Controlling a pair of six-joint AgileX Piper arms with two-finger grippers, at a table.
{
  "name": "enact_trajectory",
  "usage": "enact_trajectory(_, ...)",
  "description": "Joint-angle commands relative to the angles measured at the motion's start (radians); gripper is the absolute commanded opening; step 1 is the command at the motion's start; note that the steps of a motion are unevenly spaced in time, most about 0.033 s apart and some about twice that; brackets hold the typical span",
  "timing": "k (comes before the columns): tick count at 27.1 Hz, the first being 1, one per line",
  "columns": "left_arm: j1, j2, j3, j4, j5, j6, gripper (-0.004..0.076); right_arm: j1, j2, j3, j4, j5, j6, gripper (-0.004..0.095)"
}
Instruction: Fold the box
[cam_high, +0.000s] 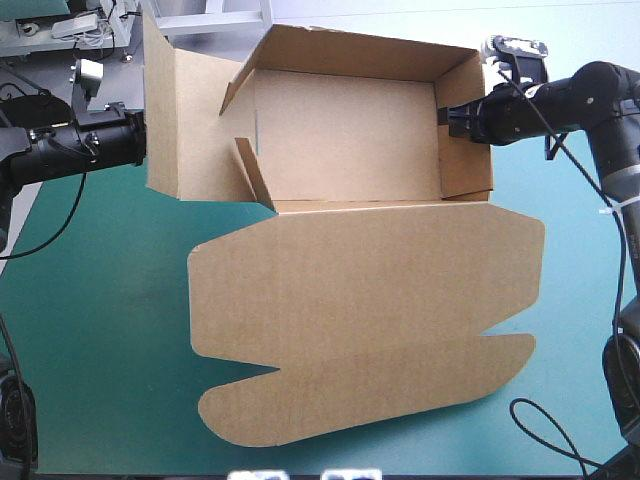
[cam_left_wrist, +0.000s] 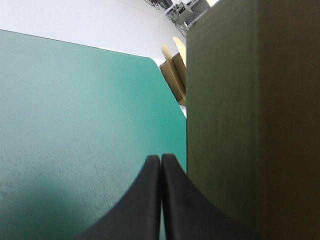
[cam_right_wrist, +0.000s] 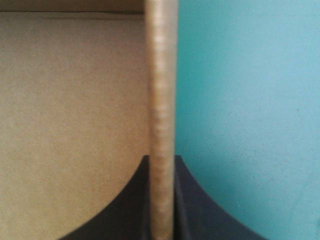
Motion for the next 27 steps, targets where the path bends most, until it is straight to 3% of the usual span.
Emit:
enact_trajectory(1,-0.030,-0.042,-0.028,-0.071,0.060,0.002,-0.0009,0.041,-0.024,-0.018,0.041,-0.118,-0.012,-0.0016)
enact_trajectory(13,-0.152,-0.042,-0.028,0.041,0.058,-0.003,-0.0009,0.088,0.030,-0.018,0.006,-0.198,0.016,-0.0016)
enact_trajectory(27,-0.165,-0.040,-0.028,0.120,0.026,0.028,-0.0008,0.180,0.072,-0.010,-0.056,-0.266,0.045,-0.0016)
